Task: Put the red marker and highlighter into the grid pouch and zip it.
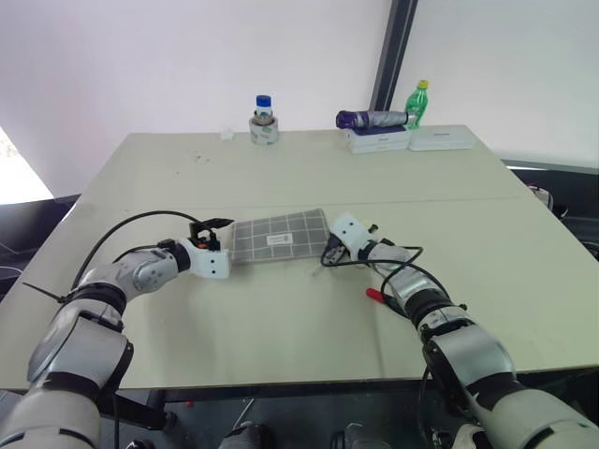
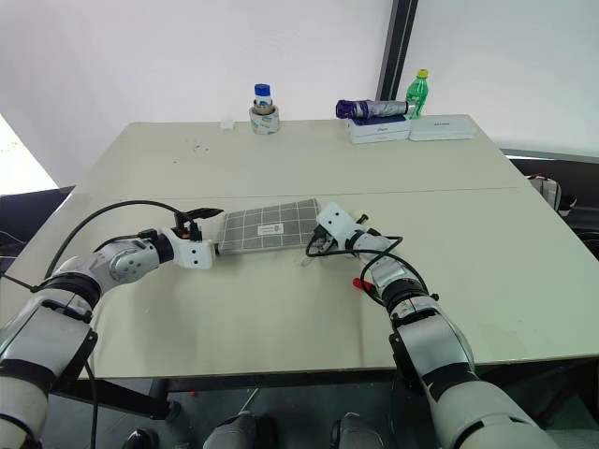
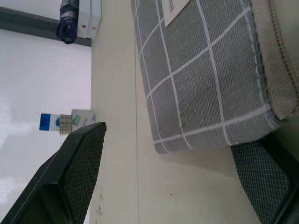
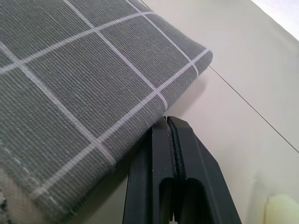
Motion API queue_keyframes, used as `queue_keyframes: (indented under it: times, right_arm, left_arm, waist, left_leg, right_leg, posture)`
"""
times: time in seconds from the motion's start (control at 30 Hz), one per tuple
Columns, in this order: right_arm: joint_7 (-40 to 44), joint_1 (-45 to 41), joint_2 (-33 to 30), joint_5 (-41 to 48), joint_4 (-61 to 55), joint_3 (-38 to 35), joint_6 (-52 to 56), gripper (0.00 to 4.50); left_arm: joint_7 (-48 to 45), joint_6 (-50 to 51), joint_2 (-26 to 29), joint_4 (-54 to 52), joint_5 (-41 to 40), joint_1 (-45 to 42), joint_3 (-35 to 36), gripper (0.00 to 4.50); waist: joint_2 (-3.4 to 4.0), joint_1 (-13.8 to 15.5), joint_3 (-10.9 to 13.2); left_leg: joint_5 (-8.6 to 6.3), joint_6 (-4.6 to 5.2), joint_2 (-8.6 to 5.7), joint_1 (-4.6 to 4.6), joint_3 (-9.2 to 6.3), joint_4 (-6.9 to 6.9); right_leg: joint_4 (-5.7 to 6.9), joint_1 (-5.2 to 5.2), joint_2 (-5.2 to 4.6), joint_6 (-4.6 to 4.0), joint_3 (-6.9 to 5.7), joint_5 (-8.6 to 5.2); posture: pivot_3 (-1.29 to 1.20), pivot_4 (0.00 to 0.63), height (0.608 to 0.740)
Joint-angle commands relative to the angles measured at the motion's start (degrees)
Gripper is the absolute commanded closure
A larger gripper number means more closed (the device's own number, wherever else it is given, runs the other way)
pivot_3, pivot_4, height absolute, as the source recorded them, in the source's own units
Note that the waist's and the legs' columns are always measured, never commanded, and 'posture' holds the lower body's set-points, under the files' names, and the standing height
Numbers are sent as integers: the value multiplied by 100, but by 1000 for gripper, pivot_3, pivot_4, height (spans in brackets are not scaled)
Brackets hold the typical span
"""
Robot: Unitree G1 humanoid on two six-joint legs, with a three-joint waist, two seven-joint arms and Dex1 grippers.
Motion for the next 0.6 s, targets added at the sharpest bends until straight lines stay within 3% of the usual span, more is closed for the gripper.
queue_keyframes:
  times: [0.03,0.1,0.2,0.4,0.53,0.6]
  right_arm:
    - [6,-237,65,-15,-21,17,-153,4480]
    - [23,-241,65,-21,-11,23,-169,4480]
    - [105,-245,80,7,-14,14,-218,4500]
    - [143,-224,85,12,-25,5,-219,4500]
    - [373,-211,100,185,-105,-106,-221,4500]
    - [905,-167,70,461,-289,-241,-282,4500]
  left_arm:
    - [-243,-306,-123,63,113,197,-285,216]
    - [-333,-428,-130,62,36,238,-243,216]
    - [-451,-598,-160,32,-28,306,-241,1103]
    - [-723,-560,-177,74,-186,384,-127,4324]
    - [-1059,-658,-128,68,-518,451,35,4471]
    - [-1448,-654,-139,101,-955,531,291,4471]
  waist:
    - [0,0,0]
    - [0,0,0]
    - [0,-9,0]
    - [12,-18,-7]
    - [15,-38,-9]
    - [15,-62,-9]
  left_leg:
    - [0,0,0,0,0,0]
    - [0,0,0,0,0,0]
    - [0,0,0,0,1,0]
    - [0,0,1,3,3,0]
    - [0,0,2,6,6,-1]
    - [0,0,2,6,7,-1]
  right_leg:
    - [0,0,0,0,0,0]
    - [0,0,0,0,0,0]
    - [0,0,0,0,0,0]
    - [1,1,0,0,2,0]
    - [2,1,1,1,5,0]
    - [2,1,1,2,6,-1]
  posture:
    - [0,150,740]
    - [0,150,740]
    - [0,150,740]
    - [0,150,740]
    - [0,150,740]
    - [0,150,740]
